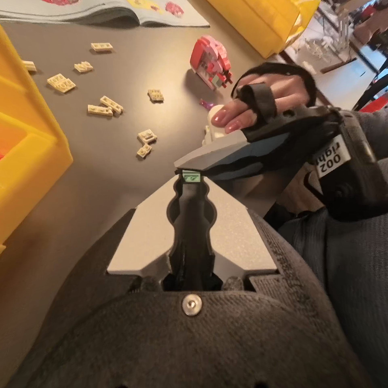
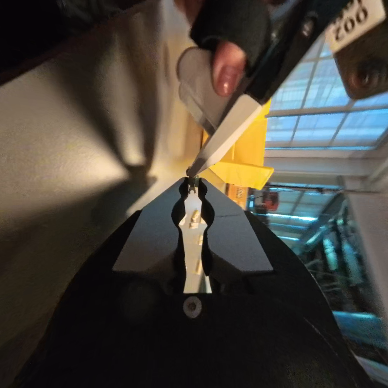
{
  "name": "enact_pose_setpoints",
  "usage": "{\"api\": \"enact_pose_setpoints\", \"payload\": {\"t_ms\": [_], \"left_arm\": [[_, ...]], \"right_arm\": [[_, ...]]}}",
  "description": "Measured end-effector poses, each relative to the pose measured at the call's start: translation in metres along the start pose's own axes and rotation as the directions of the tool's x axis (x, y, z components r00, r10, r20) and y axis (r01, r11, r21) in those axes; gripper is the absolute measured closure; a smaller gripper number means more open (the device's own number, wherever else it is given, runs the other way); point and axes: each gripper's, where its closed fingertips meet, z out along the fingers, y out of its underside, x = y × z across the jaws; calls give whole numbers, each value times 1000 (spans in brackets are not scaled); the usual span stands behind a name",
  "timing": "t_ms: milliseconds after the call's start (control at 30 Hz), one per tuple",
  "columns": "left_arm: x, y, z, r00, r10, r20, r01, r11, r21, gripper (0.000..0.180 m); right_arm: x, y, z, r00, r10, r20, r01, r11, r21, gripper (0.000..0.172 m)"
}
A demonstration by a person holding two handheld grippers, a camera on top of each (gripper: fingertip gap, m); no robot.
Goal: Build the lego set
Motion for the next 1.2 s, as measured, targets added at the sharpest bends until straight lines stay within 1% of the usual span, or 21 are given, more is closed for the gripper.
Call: {"api": "enact_pose_setpoints", "payload": {"t_ms": [67, 133, 200, 267, 333, 433, 500, 567, 667, 833, 867, 900, 967, 1000, 1133, 1200], "left_arm": [[1, -4, -2, 1000, -7, -10, 8, 1000, 30, 165], [1, -5, -3, 1000, 18, -4, -18, 999, 38, 165], [1, -3, -3, 995, 94, 22, -95, 995, 28, 164], [6, -4, -4, 979, 199, 43, -201, 979, 44, 155], [9, -6, -5, 940, 327, 98, -332, 942, 45, 151], [7, -6, -5, 838, 508, 197, -516, 856, -13, 154], [8, -6, -6, 762, 602, 240, -611, 790, -42, 166], [12, -7, -7, 718, 651, 247, -661, 749, -51, 174], [12, -3, -6, 689, 684, 238, -688, 721, -84, 175], [9, 2, -5, 582, 772, 257, -757, 629, -177, 167], [8, 3, -5, 570, 778, 265, -759, 622, -191, 172], [8, 4, -5, 577, 775, 258, -753, 627, -200, 172], [8, 6, -4, 620, 748, 238, -724, 662, -196, 172], [9, 6, -4, 624, 745, 236, -722, 665, -191, 173], [9, 6, -3, 604, 760, 239, -734, 647, -206, 173], [8, 7, -2, 605, 759, 240, -730, 649, -213, 173]], "right_arm": [[3, 0, 0, 991, 130, 22, -131, 991, 21, 164], [3, -1, 0, 983, 183, 36, -184, 983, 26, 164], [1, -3, 0, 964, 258, 70, -261, 965, 37, 164], [3, -4, -1, 937, 336, 95, -342, 938, 56, 165], [6, -4, -3, 908, 403, 119, -413, 908, 74, 164], [6, -4, -5, 889, 435, 142, -449, 890, 83, 164], [3, -5, -5, 883, 438, 166, -455, 887, 80, 164], [-2, -5, -5, 882, 434, 183, -451, 890, 67, 164], [-6, -6, -4, 873, 441, 209, -461, 885, 59, 164], [-7, -8, -5, 851, 470, 235, -495, 867, 57, 164], [-8, -9, -5, 849, 468, 245, -495, 867, 57, 164], [-10, -10, -5, 850, 464, 250, -492, 869, 57, 164], [-11, -10, -5, 868, 432, 245, -459, 887, 62, 164], [-11, -10, -6, 882, 408, 236, -433, 899, 68, 164], [-11, -8, -6, 934, 301, 193, -321, 944, 79, 164], [-12, -6, -6, 961, 225, 162, -238, 969, 70, 163]]}}
